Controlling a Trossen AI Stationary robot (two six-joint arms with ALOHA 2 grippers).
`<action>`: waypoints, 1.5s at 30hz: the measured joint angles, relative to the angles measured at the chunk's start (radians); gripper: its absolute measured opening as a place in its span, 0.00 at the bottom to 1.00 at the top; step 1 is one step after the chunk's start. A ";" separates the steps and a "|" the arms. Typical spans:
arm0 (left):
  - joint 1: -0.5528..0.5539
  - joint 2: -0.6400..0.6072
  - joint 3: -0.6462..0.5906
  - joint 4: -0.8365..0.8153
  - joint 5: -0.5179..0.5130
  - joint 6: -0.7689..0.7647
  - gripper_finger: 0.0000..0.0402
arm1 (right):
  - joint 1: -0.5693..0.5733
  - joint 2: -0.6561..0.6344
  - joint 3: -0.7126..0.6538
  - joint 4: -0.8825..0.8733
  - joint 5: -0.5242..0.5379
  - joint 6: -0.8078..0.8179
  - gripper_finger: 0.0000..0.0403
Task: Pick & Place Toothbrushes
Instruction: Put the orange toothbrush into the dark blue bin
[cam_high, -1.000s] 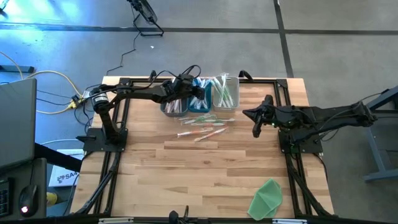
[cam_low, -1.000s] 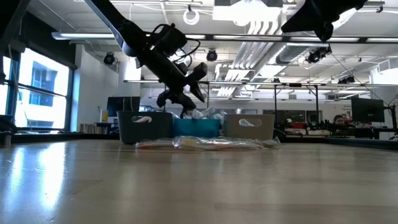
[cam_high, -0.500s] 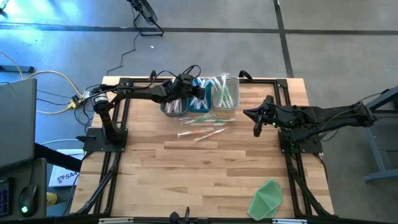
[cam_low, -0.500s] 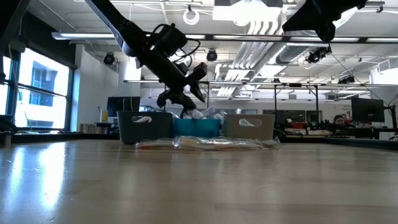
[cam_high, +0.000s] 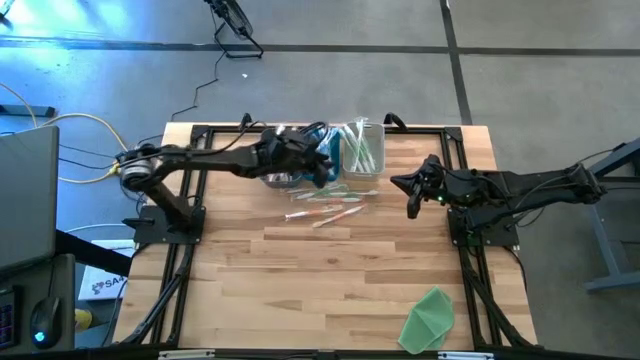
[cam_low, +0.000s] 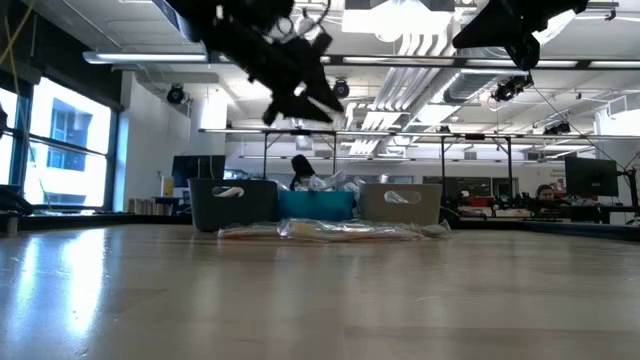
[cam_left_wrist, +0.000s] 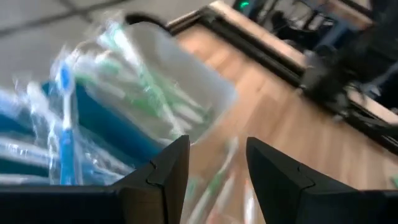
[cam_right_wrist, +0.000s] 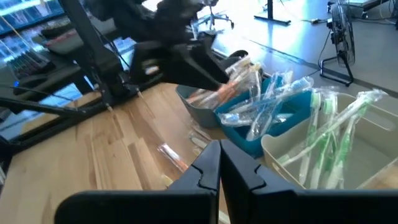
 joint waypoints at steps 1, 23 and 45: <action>-0.009 -0.023 0.000 -0.008 0.000 0.026 0.39 | 0.000 0.000 0.000 0.009 0.000 0.000 0.00; -0.209 -0.668 -0.494 0.119 -0.012 0.160 0.39 | 0.000 0.217 0.000 0.116 -0.003 0.003 0.00; -0.259 -1.189 -0.523 -0.353 -0.071 0.308 0.39 | -0.039 0.467 0.000 0.501 0.043 0.099 0.00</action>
